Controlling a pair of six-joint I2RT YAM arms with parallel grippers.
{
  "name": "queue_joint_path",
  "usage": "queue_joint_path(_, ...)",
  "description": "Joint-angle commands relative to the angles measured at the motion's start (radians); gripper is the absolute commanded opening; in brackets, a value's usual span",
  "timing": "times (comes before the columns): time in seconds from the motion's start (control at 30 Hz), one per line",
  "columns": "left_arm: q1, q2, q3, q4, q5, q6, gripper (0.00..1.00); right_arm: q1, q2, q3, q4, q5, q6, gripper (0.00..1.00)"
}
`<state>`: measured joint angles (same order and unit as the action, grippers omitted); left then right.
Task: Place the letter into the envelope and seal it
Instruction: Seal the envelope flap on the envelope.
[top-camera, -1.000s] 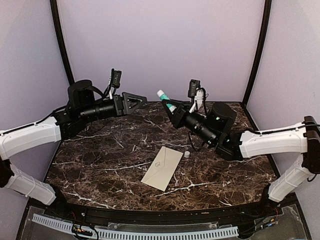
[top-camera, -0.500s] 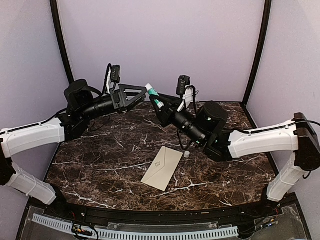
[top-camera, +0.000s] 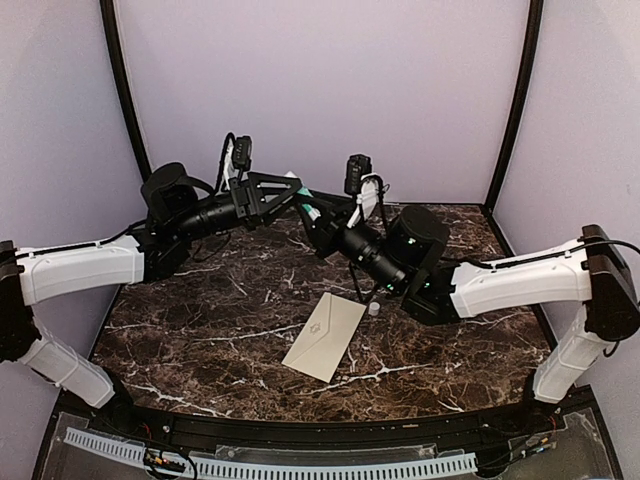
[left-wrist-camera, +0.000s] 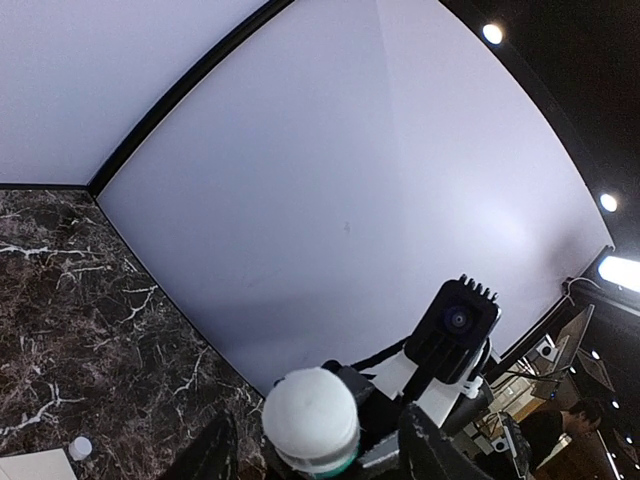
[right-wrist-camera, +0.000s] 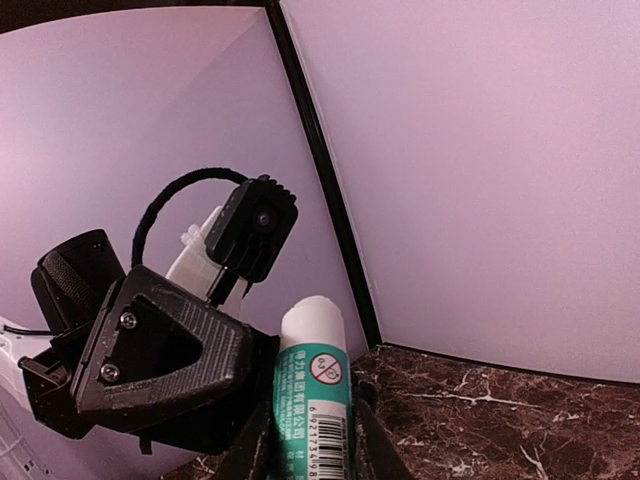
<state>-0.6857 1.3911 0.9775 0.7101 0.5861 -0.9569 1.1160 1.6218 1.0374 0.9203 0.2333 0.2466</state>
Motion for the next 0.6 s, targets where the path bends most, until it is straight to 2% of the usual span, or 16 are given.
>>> queue_joint_path(0.0, -0.005, 0.013, 0.025, 0.078, 0.024, -0.035, 0.50, 0.019, 0.016, 0.035, 0.028, 0.009, -0.031, 0.23)
queue_joint_path(0.3, -0.005, 0.021, 0.023, 0.088, 0.025, -0.046, 0.33, 0.030, 0.035, 0.049, 0.000, 0.032, -0.057, 0.24)
queue_joint_path(0.57, -0.004, 0.019, 0.020, 0.085, 0.023, -0.046, 0.24, 0.034, 0.039, 0.050, -0.003, 0.048, -0.070, 0.25)
